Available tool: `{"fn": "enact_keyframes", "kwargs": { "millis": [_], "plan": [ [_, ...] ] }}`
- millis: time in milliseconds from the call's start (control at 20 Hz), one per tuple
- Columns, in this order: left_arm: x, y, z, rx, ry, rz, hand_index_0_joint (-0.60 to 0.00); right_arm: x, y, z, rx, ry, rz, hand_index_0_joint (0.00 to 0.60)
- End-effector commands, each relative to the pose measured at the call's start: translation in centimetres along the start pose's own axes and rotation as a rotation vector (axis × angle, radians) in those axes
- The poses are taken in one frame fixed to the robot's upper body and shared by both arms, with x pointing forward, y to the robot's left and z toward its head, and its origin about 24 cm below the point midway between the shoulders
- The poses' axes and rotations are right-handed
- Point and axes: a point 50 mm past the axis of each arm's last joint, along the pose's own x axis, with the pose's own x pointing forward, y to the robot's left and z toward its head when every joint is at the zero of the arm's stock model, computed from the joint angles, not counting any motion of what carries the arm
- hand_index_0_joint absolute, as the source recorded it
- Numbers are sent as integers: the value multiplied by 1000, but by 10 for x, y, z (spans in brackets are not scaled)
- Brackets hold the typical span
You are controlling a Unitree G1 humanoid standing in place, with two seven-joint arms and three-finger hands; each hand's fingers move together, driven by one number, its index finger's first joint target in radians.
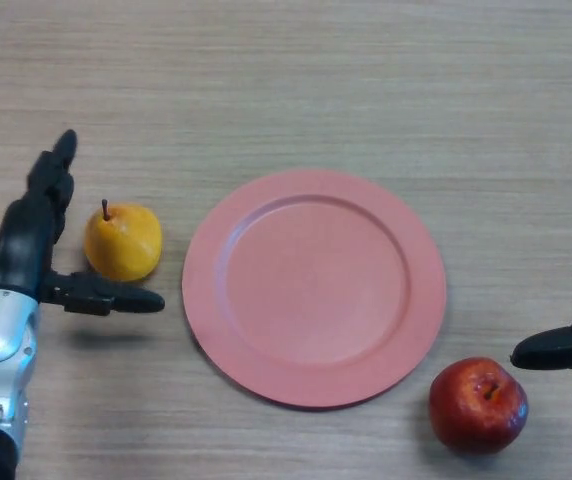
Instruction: Pick up the yellow pear and place it on the plate
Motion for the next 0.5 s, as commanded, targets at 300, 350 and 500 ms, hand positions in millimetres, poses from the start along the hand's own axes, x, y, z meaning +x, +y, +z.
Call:
{"fn": "enact_keyframes", "kwargs": {
  "millis": [300,350,500],
  "plan": [
    [19,19,42,30,-226,119,-351,-7,-15,31,-105,-195,-73,0],
    [19,18,42,66,-230,133,-501,-8,-16,32,-109,-197,-76,0],
    [16,15,34,194,-215,147,-600,-10,-17,31,-103,-189,-77,0]
  ]
}}
